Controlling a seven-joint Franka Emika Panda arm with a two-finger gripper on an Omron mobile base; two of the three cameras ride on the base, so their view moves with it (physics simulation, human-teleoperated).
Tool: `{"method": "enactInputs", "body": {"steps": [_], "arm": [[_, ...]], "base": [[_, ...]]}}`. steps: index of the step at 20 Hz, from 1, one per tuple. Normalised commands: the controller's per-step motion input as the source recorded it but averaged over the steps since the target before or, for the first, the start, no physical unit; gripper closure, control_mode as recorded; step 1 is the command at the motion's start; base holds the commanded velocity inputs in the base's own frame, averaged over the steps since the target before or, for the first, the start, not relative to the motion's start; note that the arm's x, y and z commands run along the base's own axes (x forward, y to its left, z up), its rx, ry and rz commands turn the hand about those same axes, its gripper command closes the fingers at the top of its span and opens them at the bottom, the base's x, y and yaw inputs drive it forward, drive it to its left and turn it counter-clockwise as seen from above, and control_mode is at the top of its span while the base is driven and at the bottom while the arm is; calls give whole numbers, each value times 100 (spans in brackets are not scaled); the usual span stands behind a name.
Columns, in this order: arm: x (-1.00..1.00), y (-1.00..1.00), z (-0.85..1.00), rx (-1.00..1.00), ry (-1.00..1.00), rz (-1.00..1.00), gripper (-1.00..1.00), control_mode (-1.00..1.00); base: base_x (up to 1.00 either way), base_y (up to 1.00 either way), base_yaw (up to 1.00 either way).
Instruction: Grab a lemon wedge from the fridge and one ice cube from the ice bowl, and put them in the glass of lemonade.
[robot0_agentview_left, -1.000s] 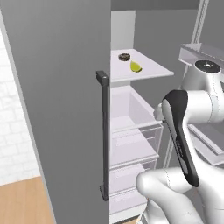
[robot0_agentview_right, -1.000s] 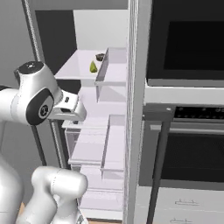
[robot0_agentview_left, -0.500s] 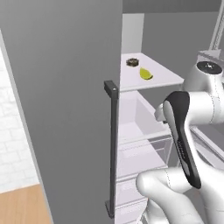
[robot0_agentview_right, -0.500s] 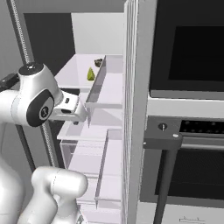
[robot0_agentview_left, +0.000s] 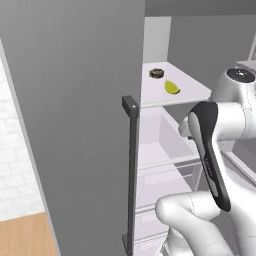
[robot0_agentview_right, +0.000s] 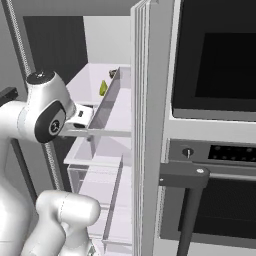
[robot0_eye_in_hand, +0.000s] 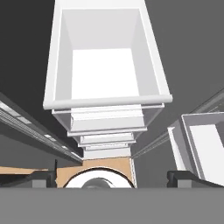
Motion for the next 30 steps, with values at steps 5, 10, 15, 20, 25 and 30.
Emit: {"method": "enactInputs", "body": {"steps": [5,10,15,20,25,30], "arm": [[0,-5,10,2,-11,0,-100,-100],[-13,0,26,5,-21,0,-100,-100],[-1,1,42,9,-24,0,-100,-100],[38,0,73,1,1,7,-100,-100],[84,5,71,-2,16,5,-100,-100],[100,0,-34,-3,38,3,-100,-100]], "base": [[0,0,0],[0,0,0],[0,0,0],[0,0,0],[0,0,0],[0,0,0]]}}
